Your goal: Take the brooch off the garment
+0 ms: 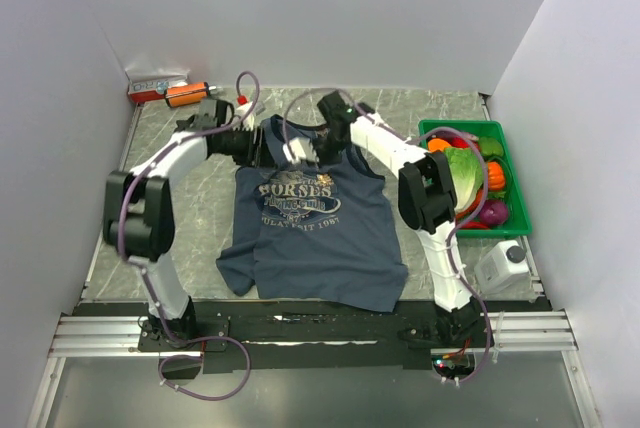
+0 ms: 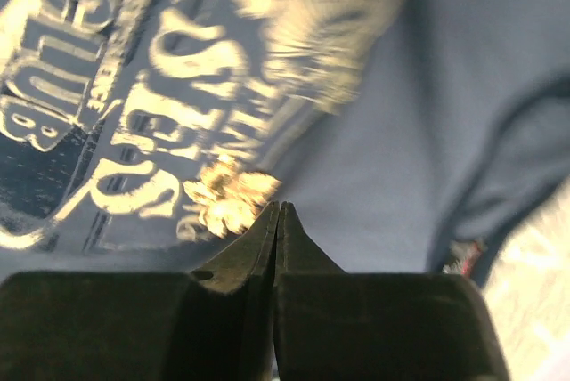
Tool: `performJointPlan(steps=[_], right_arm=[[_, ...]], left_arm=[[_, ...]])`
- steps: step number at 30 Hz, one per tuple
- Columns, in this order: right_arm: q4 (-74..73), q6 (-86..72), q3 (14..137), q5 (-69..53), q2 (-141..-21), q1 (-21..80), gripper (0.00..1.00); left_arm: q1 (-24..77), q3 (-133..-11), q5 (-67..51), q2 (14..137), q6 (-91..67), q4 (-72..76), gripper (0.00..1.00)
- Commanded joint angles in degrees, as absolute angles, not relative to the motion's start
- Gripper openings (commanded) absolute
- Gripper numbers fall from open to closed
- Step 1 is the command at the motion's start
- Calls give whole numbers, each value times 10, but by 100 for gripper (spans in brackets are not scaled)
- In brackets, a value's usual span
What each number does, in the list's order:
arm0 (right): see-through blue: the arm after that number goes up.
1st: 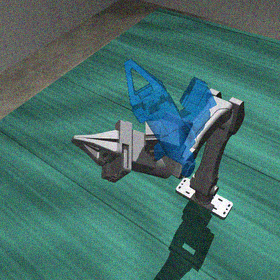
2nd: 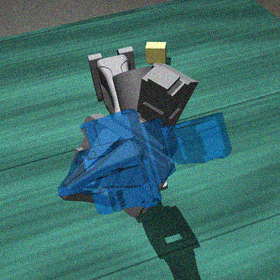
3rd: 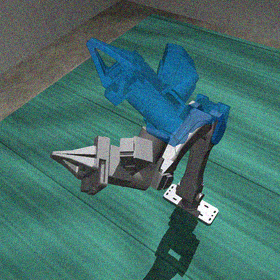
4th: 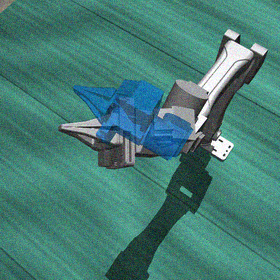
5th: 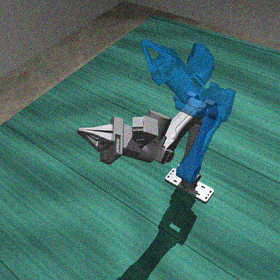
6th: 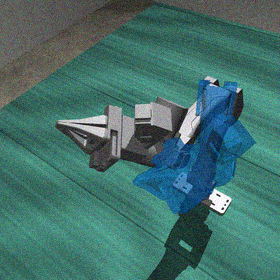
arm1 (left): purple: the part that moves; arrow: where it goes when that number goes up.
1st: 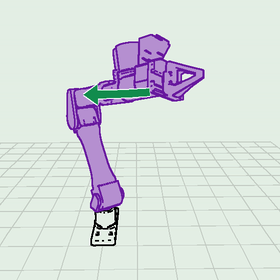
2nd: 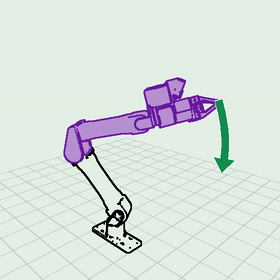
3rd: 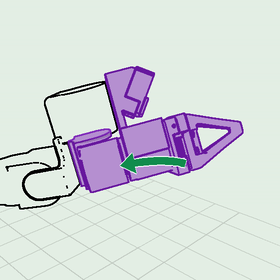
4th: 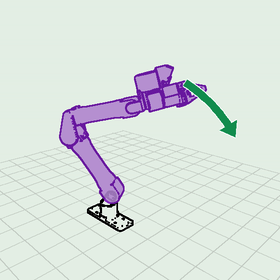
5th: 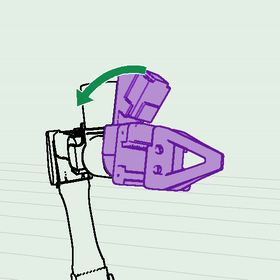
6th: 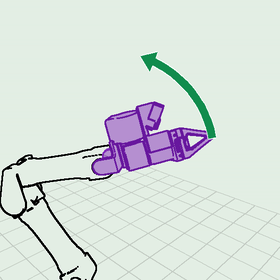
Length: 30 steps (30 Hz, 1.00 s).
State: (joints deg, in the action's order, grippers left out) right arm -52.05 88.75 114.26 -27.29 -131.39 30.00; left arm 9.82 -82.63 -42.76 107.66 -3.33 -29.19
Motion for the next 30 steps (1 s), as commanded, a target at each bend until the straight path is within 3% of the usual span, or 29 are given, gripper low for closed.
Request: performJointPlan(steps=[1, 6, 9, 13, 17, 22, 26, 30], right_arm=[[-625, 760, 1223, -365, -1296, 280, 0], [-601, 709, 1132, -414, -1262, 277, 0], [-520, 686, 1068, -399, -1230, 276, 14], [-504, 636, 1101, -383, -1231, 253, 26], [-516, 434, 1169, -430, -1246, 202, 32], [-394, 218, 1034, -466, -1163, 153, 34], [-323, 150, 899, -459, -1115, 149, 34], [-281, 94, 846, -468, -1095, 149, 34]], left_arm=[[106, -731, -408, 953, -7, -107, 50], [134, -731, -352, 950, 48, -115, 49], [136, -722, -327, 947, 47, -116, 50], [136, -719, -330, 946, 73, -133, 50], [149, -768, -388, 1004, 45, -158, 45], [193, -852, -413, 1087, -40, -138, 41], [213, -866, -415, 1145, -100, -96, 38], [229, -889, -419, 1193, -139, -75, 38]])
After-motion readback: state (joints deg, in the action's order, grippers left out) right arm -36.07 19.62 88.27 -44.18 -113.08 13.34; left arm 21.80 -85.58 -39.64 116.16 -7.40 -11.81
